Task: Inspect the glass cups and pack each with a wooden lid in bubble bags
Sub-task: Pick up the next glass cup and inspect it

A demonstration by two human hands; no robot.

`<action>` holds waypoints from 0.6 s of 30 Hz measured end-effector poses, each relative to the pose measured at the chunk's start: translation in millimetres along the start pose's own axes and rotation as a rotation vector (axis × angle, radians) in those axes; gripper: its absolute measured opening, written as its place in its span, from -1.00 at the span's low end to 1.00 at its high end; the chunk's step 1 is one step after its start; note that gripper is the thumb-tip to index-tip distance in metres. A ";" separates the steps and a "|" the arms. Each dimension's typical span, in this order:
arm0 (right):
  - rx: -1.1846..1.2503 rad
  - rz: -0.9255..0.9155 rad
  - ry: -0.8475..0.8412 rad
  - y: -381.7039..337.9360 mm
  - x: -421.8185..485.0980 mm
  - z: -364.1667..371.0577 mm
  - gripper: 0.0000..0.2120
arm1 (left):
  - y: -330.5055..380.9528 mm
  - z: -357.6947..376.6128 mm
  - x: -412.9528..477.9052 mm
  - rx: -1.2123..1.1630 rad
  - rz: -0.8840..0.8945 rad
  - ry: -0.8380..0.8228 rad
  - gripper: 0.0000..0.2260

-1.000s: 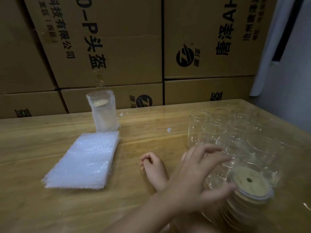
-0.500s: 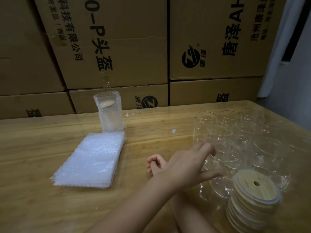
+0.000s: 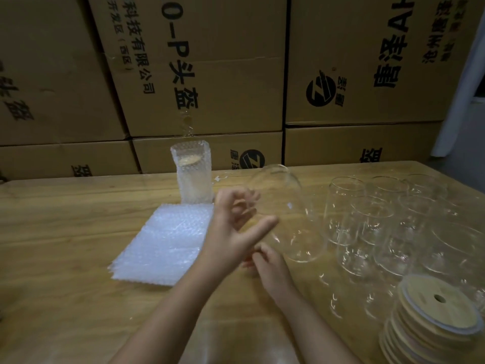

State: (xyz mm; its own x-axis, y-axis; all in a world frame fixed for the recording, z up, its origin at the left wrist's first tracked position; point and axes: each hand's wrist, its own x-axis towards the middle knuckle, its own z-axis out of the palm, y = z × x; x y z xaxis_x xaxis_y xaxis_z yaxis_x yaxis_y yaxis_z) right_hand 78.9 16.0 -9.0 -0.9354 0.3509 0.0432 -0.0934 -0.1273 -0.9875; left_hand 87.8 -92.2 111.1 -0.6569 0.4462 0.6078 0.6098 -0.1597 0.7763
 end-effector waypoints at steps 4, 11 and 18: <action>0.632 0.138 -0.016 -15.5 -0.8 -10.3 -0.84 | -10.0 -28.8 8.8 -0.181 -0.044 0.218 -0.70; 0.192 0.092 -0.233 -19.4 -8.4 -10.9 -0.43 | -52.6 -14.0 -2.4 -0.039 -0.250 0.421 -0.58; -0.125 -0.193 0.035 -6.8 -20.1 9.1 -0.28 | -80.6 12.4 -21.0 -0.032 -0.334 0.353 -0.54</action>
State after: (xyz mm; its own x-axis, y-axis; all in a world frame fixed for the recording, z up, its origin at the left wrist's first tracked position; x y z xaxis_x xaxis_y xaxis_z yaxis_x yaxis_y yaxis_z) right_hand 95.2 1.3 -1.8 -0.8917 0.3900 0.2295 -0.2239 0.0604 -0.9727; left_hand 58.0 -77.8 33.7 -0.9280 0.1528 0.3397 0.3297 -0.0876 0.9400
